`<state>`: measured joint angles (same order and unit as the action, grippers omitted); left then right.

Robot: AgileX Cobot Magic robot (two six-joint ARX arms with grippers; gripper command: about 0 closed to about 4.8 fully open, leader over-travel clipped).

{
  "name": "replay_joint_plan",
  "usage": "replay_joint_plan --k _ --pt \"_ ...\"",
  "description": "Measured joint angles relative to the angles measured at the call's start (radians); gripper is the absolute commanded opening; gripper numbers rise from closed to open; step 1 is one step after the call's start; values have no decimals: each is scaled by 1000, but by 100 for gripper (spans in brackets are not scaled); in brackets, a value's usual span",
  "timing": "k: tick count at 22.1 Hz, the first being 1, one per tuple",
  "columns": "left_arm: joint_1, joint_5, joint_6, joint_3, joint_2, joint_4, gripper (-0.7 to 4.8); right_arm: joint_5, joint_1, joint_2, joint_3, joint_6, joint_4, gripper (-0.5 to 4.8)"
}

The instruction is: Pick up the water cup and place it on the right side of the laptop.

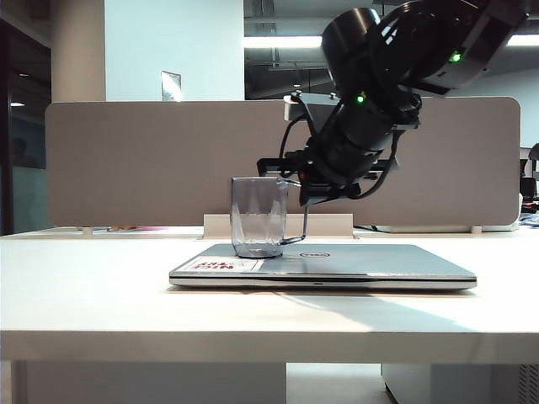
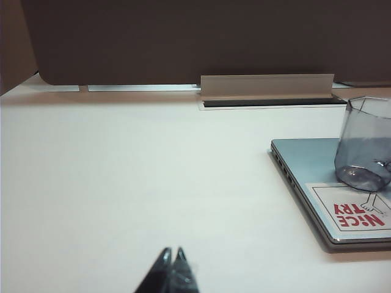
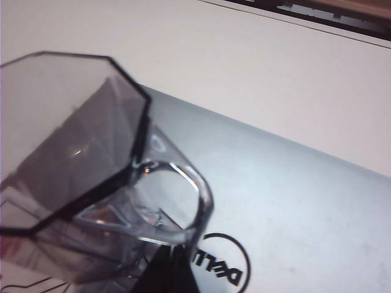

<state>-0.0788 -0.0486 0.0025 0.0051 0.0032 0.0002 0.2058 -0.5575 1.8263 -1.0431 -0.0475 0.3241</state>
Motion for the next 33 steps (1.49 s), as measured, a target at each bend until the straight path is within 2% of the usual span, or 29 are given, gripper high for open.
replay_joint_plan --k 11,14,15,17,25,28,33 --pt "0 0 0 0 0 0 -4 -14 -36 -42 -1 -2 -106 4" --pt "0 0 0 0 0 0 -4 -14 -35 -41 0 -2 -145 74" --pt "0 0 0 0 0 0 -4 -14 -35 -41 0 -2 -156 127" --pt "0 0 0 0 0 0 -4 -6 -29 -41 0 -4 -171 149" --pt "0 0 0 0 0 0 -4 22 7 -40 0 -52 -125 151" --pt "0 0 0 0 0 0 -4 22 34 -25 0 -103 -86 211" --pt "0 0 0 0 0 0 -4 -33 33 11 14 -159 -67 211"
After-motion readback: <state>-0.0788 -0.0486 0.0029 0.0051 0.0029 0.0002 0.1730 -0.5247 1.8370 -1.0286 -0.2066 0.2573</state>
